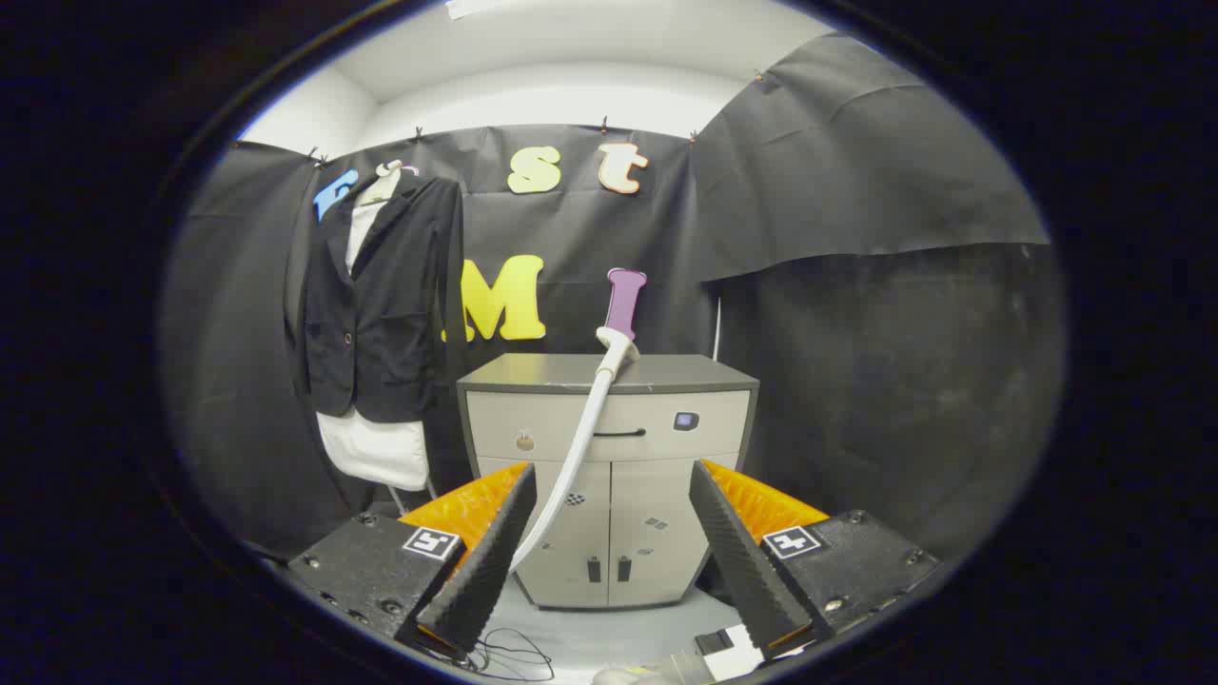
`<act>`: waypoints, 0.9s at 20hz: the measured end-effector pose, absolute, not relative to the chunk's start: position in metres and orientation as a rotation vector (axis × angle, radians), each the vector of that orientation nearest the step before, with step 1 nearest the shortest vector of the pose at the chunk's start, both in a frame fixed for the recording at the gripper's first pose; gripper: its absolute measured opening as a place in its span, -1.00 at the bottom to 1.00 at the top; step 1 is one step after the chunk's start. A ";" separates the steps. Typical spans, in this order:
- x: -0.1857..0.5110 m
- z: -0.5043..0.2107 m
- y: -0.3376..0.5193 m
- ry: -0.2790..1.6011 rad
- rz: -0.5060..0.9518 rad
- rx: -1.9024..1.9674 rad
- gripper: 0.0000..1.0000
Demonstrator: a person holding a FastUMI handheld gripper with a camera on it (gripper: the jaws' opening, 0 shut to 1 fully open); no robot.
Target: Iron the clothes twice with a garment steamer, once on the left side and once on the right side.
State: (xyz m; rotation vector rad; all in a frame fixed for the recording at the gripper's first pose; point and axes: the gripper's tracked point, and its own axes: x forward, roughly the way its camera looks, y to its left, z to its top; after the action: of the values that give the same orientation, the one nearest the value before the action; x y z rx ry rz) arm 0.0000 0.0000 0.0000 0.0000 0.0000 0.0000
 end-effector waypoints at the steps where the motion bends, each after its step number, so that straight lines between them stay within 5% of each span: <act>1: 0.000 0.000 0.001 0.000 -0.002 -0.001 1.00; 18: 0.007 0.011 0.020 0.008 -0.042 0.023 1.00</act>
State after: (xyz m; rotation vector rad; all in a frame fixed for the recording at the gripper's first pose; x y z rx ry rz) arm 0.0071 0.0201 0.0114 0.0225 0.0084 -0.0422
